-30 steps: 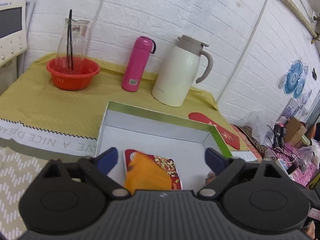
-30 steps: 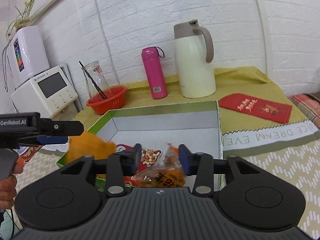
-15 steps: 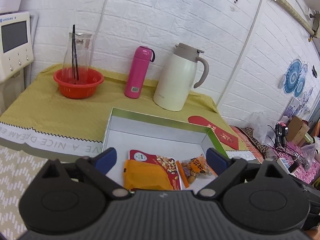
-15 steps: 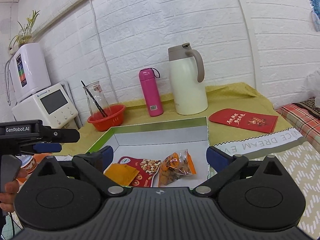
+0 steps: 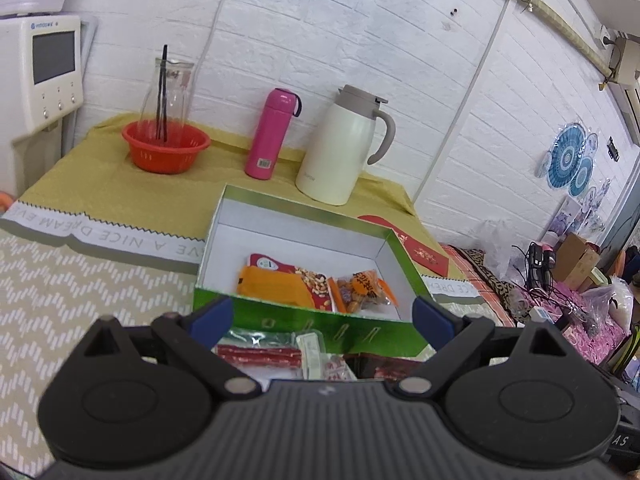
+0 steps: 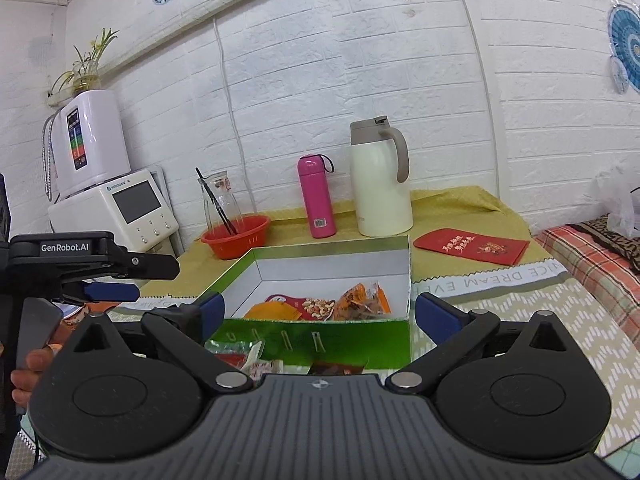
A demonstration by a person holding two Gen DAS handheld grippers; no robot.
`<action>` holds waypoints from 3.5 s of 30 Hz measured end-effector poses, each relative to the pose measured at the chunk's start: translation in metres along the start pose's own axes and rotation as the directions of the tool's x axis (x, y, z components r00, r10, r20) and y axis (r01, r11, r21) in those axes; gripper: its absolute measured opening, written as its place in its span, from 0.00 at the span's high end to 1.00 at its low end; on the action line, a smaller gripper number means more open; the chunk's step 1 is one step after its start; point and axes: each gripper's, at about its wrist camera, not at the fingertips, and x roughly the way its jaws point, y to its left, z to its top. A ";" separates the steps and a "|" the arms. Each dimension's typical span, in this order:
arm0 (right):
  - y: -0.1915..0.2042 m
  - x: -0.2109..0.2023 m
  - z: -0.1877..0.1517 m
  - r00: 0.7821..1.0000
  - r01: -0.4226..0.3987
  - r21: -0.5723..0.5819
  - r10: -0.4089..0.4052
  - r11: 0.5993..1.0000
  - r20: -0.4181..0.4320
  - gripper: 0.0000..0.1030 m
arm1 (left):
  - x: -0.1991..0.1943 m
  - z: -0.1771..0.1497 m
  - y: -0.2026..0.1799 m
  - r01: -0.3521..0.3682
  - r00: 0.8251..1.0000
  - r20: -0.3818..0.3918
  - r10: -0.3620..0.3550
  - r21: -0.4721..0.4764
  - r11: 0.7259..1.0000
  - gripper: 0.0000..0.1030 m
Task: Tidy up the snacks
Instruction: 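Lower the orange pouch and nut pack into the green box, opening both grippers, then grasp the brown jerky pack with the right gripper, then carry the brown jerky pack into the green box and release it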
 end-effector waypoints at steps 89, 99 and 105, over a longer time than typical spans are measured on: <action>-0.032 0.041 0.008 0.998 -0.067 0.122 0.068 0.990 -0.006 0.66 | 0.071 0.021 -0.023 0.215 0.969 -0.122 -0.213 0.009 0.977 0.67; -0.050 0.096 0.015 0.996 -0.084 0.164 0.089 0.983 -0.027 0.66 | 0.120 0.041 -0.004 0.176 0.973 -0.146 -0.179 -0.035 0.984 0.68; -0.055 0.123 0.017 0.993 -0.095 0.179 0.105 0.979 -0.047 0.66 | 0.143 0.052 0.009 0.155 0.975 -0.153 -0.161 -0.052 0.987 0.68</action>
